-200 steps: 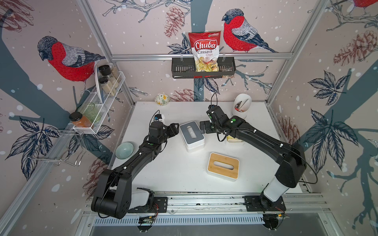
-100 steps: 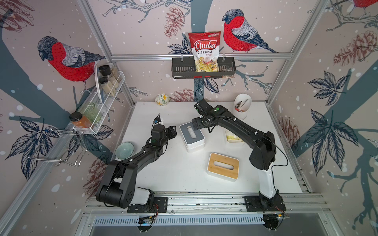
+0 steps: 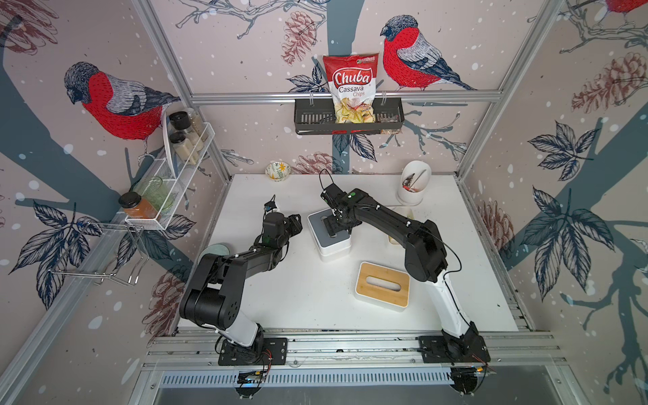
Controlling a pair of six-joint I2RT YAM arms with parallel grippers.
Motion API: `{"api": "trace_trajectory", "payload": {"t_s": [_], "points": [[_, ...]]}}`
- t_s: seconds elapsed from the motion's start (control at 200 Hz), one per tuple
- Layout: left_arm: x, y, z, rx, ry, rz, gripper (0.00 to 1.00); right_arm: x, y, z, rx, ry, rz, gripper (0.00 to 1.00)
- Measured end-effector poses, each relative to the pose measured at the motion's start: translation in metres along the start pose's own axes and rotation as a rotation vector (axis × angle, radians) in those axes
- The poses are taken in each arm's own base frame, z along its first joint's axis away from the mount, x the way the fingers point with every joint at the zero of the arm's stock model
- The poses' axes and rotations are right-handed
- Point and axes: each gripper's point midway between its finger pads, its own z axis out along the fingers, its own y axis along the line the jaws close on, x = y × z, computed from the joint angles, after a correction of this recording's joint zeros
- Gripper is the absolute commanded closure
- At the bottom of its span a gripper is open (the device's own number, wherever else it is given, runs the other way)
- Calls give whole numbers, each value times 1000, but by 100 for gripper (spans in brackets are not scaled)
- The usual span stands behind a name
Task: Put the tissue paper into the tissue box
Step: Close the box lid on the tissue box.
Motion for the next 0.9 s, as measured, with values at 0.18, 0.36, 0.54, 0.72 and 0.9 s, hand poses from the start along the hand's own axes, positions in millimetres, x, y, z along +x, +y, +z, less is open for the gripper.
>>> {"api": "trace_trajectory", "payload": {"t_s": [0.18,0.36,0.54,0.72,0.9], "points": [[-12,-15,1,70,-49,32,48,15,-5,2,10,11,-6,23],[6,0,33,39,17,25,49,15,-8,-9,5,-23,-1,25],[10,6,47,42,37,13,49,12,-6,-22,-21,-49,-1,25],[9,4,41,57,18,11,49,7,1,-30,-90,-54,-22,30],[7,2,42,68,8,10,49,12,1,-23,-106,-20,-37,44]]}}
